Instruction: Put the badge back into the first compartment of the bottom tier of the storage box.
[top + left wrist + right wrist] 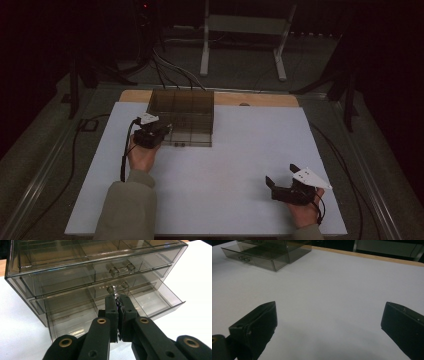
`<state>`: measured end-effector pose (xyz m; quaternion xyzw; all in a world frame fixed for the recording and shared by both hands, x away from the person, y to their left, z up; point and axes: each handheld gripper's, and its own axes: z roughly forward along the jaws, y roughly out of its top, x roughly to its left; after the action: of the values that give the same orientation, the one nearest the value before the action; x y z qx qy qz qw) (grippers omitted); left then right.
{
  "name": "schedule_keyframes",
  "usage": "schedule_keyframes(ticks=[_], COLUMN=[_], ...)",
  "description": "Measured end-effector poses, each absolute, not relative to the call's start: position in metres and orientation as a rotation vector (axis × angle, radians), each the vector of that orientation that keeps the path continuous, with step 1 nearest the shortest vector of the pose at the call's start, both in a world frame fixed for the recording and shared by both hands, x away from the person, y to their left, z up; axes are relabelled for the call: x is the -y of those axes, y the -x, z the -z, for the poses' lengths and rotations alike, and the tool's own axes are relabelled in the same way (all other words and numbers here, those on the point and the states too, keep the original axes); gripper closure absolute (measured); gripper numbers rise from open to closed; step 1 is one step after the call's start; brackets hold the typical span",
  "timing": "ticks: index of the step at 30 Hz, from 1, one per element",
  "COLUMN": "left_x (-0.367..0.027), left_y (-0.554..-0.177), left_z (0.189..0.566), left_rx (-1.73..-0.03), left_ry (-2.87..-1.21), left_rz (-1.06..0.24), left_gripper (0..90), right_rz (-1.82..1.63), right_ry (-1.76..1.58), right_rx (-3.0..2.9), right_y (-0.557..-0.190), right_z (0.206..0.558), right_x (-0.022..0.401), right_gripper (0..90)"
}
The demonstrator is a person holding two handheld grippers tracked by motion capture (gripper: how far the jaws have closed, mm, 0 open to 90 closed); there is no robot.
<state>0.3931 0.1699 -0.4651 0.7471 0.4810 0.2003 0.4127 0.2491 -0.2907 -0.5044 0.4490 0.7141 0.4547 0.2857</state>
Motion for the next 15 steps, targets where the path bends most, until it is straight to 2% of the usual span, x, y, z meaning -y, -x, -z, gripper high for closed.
schedule_keyframes(ticks=[15], left_x=[-0.1728], left_y=[-0.3979], left_z=[0.4707], left_rx=[-1.227], left_ry=[-1.891], left_rz=[-0.494], left_gripper=[88.3], right_rz=[-1.216], right_ry=[-1.200], right_rx=[-1.911], right_y=[-0.2491], right_z=[0.5045], right_x=[0.2904], right_gripper=[0.9])
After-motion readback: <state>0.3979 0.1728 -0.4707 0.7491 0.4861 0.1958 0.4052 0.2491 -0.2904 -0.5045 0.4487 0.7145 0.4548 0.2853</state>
